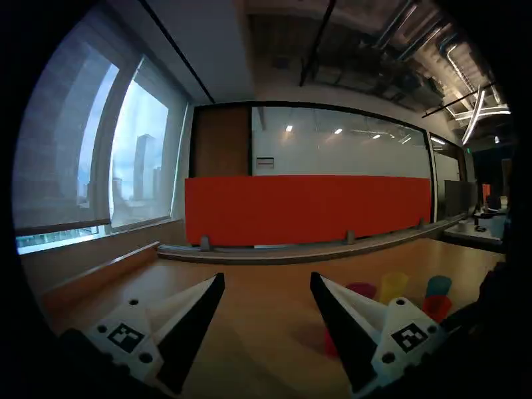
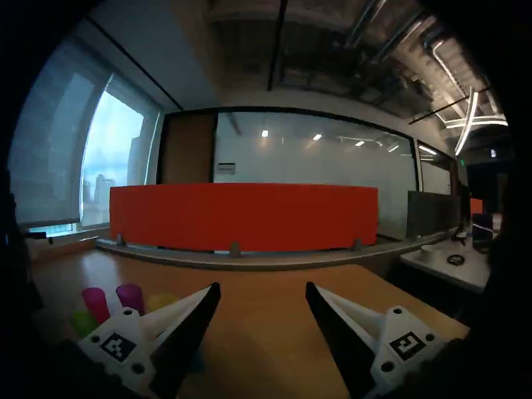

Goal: Pour water

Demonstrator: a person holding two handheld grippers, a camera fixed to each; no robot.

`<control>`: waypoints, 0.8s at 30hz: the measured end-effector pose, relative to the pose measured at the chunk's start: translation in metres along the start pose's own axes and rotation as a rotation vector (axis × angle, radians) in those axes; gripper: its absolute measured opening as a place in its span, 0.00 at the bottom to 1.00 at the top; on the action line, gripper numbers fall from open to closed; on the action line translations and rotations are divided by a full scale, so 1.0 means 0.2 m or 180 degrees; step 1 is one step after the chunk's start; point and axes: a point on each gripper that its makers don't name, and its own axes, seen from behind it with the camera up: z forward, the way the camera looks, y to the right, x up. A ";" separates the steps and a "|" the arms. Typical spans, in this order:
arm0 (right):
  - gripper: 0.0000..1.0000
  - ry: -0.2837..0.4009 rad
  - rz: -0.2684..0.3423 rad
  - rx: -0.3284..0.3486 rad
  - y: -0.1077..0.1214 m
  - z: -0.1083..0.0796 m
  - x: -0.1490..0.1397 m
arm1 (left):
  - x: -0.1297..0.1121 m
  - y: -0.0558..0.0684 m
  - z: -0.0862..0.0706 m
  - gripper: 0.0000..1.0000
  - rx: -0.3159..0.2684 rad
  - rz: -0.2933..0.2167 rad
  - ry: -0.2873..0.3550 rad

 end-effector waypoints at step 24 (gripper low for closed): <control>0.99 -0.0099 -0.0033 -0.0112 -0.01 0.00 0.03 | -0.30 -0.07 0.01 0.96 0.0087 -0.0046 -0.0050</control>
